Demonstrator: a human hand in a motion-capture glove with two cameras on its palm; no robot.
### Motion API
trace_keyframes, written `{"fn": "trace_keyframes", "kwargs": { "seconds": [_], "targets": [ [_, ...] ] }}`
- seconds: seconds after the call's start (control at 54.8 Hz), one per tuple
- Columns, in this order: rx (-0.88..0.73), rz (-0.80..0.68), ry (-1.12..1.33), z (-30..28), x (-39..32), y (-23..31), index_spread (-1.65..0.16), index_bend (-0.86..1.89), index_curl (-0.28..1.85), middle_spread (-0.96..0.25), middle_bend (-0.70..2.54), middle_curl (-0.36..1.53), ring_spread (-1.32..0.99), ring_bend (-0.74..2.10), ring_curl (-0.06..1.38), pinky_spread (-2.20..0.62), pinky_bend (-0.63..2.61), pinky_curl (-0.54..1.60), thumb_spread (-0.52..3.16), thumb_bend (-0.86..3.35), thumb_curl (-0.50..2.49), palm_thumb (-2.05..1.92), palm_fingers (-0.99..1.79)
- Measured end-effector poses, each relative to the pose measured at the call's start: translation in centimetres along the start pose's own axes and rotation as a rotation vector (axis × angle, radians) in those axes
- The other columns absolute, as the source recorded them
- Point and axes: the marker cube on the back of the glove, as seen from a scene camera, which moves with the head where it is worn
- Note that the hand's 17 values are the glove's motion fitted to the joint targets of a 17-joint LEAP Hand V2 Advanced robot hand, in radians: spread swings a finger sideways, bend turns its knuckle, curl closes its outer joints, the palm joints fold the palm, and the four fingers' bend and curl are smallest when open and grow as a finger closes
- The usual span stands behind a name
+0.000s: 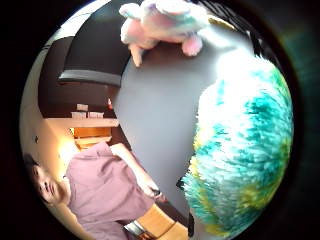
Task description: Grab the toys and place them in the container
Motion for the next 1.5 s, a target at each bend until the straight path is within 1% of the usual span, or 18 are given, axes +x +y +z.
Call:
{"fn": "trace_keyframes", "kwargs": {
  "seconds": [0.018, 0.146, 0.183, 0.274, 0.347, 0.493, 0.676, 0.84, 0.895, 0.968, 1.022, 1.077, 1.15, 1.205, 1.296, 1.442, 1.479, 1.497],
  "targets": [
    [0.007, 0.004, 0.005, 0.0, -0.2, -0.1, -0.26, 0.49, 0.32, -0.26, 0.68, 0.37, -0.28, 0.69, 0.34, -0.16, 0.62, 0.30, 1.15, 0.13, 0.45, 0.44, 0.93],
    [-0.038, 0.050, 0.056, 0.0, -1.4, -1.2, -0.26, 0.62, 0.39, -0.31, 0.85, 0.48, -0.40, 0.84, 0.43, -0.28, 0.78, 0.38, 1.00, 0.15, 0.55, 0.55, 1.10],
    [-0.098, 0.063, 0.067, -0.1, -1.8, -1.3, -0.26, 0.66, 0.43, -0.33, 0.90, 0.51, -0.43, 0.88, 0.46, -0.30, 0.82, 0.41, 0.96, 0.15, 0.57, 0.56, 1.10],
    [-0.324, 0.089, 0.055, -1.1, -2.2, -1.4, -0.25, 0.83, 0.51, -0.33, 1.07, 0.60, -0.45, 1.02, 0.53, -0.36, 0.95, 0.48, 0.84, 0.12, 0.62, 0.55, 1.25],
    [-0.369, 0.106, 0.053, -2.7, -3.1, -1.3, -0.24, 0.91, 0.57, -0.32, 1.15, 0.65, -0.46, 1.11, 0.57, -0.39, 1.03, 0.53, 0.76, 0.10, 0.66, 0.56, 1.22],
    [-0.283, 0.095, 0.021, -9.9, -6.4, -2.2, -0.22, 1.02, 0.65, -0.30, 1.26, 0.72, -0.45, 1.22, 0.63, -0.43, 1.13, 0.61, 0.63, 0.07, 0.73, 0.56, 1.11],
    [-0.101, 0.051, 0.113, -19.7, -11.0, -5.5, -0.20, 1.09, 0.72, -0.27, 1.31, 0.78, -0.43, 1.29, 0.68, -0.45, 1.18, 0.69, 0.52, 0.05, 0.81, 0.56, 1.04],
    [0.029, -0.134, 0.180, -25.4, -14.9, -9.8, -0.19, 1.11, 0.77, -0.25, 1.34, 0.81, -0.42, 1.32, 0.70, -0.46, 1.19, 0.75, 0.46, 0.03, 0.87, 0.58, 1.01],
    [0.052, -0.092, 0.177, -26.6, -16.6, -11.8, -0.18, 1.11, 0.78, -0.25, 1.35, 0.82, -0.41, 1.33, 0.70, -0.46, 1.19, 0.76, 0.44, 0.02, 0.89, 0.58, 1.00],
    [0.077, 0.055, 0.135, -27.7, -18.7, -14.6, -0.18, 1.11, 0.79, -0.24, 1.35, 0.83, -0.41, 1.34, 0.71, -0.46, 1.19, 0.78, 0.42, 0.02, 0.91, 0.58, 0.99],
    [0.101, 0.091, 0.101, -28.3, -20.9, -16.7, -0.17, 1.12, 0.80, -0.24, 1.35, 0.84, -0.41, 1.34, 0.71, -0.47, 1.19, 0.79, 0.41, 0.01, 0.93, 0.59, 0.98],
    [0.124, 0.049, 0.094, -28.7, -23.2, -18.6, -0.17, 1.12, 0.81, -0.24, 1.35, 0.84, -0.40, 1.35, 0.71, -0.46, 1.19, 0.80, 0.40, 0.01, 0.94, 0.59, 0.98],
    [0.100, -0.083, 0.150, -28.3, -25.8, -21.0, -0.17, 1.12, 0.82, -0.23, 1.35, 0.85, -0.40, 1.35, 0.71, -0.47, 1.19, 0.82, 0.39, 0.00, 0.96, 0.59, 0.96],
    [0.078, -0.078, 0.188, -27.6, -28.2, -23.1, -0.17, 1.11, 0.83, -0.23, 1.34, 0.85, -0.40, 1.35, 0.71, -0.47, 1.19, 0.83, 0.39, -0.01, 0.97, 0.58, 0.94],
    [0.066, -0.170, 0.232, -26.4, -31.7, -25.7, -0.18, 1.10, 0.85, -0.24, 1.33, 0.85, -0.40, 1.35, 0.71, -0.47, 1.18, 0.84, 0.40, -0.01, 0.99, 0.57, 0.88],
    [0.037, -0.202, 0.237, -23.8, -35.6, -29.7, -0.18, 1.06, 0.86, -0.25, 1.30, 0.85, -0.40, 1.35, 0.70, -0.46, 1.16, 0.84, 0.43, -0.02, 1.01, 0.56, 0.79],
    [0.030, -0.180, 0.239, -23.1, -36.8, -30.6, -0.18, 1.04, 0.87, -0.26, 1.28, 0.85, -0.40, 1.35, 0.70, -0.45, 1.16, 0.84, 0.46, -0.02, 1.01, 0.55, 0.72],
    [0.027, -0.159, 0.244, -22.8, -37.2, -31.0, -0.18, 1.00, 0.87, -0.29, 1.03, 0.81, -0.40, 1.39, 0.72, -0.45, 1.25, 0.85, 0.55, 0.02, 1.00, 0.59, 0.46]
  ]
}}
